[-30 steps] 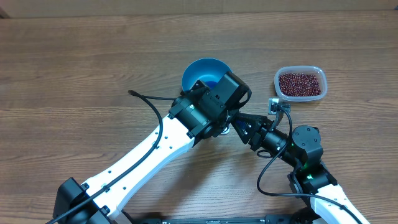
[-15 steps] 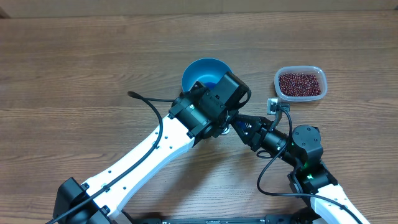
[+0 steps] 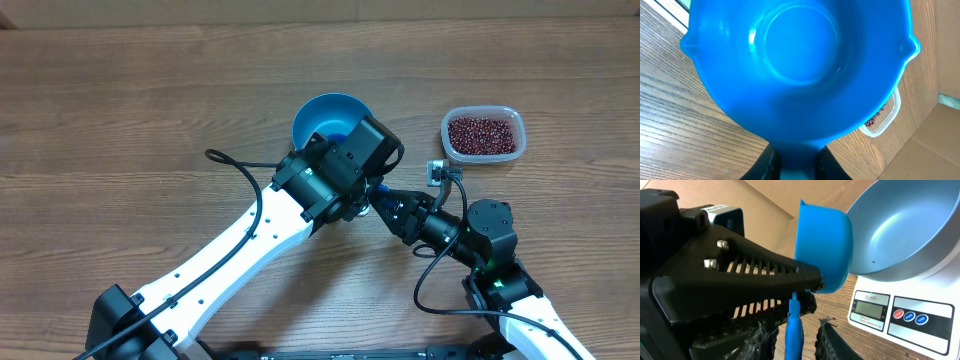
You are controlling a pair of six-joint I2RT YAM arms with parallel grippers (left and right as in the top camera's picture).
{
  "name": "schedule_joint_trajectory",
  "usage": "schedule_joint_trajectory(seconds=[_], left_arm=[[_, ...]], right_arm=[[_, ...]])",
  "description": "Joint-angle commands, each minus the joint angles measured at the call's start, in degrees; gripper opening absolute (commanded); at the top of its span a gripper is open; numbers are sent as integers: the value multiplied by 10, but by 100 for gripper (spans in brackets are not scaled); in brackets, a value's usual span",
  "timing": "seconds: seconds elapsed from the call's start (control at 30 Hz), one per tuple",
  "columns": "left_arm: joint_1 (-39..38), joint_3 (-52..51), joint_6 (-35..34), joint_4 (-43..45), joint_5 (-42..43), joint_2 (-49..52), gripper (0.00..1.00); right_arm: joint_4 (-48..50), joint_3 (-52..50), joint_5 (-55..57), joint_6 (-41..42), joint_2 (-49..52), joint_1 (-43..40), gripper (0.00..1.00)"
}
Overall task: Scoop item into bowl and weigh 150g on scale
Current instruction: 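Carry the scoop toward the right gripper and grasp its handle with right, then open the left gripper, release the scoop, and pull the right gripper back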
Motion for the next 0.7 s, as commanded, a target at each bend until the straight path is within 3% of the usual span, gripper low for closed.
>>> schedule_joint_trajectory(seconds=[0.0, 0.4, 0.67], left_arm=[[-1, 3, -13, 2, 2, 4, 4], [-1, 3, -12, 2, 6, 4, 4], [-1, 3, -12, 2, 12, 4, 4]], right_arm=[[1, 13, -7, -1, -1, 5, 28], [14, 13, 6, -1, -1, 5, 28], [14, 13, 6, -1, -1, 5, 14]])
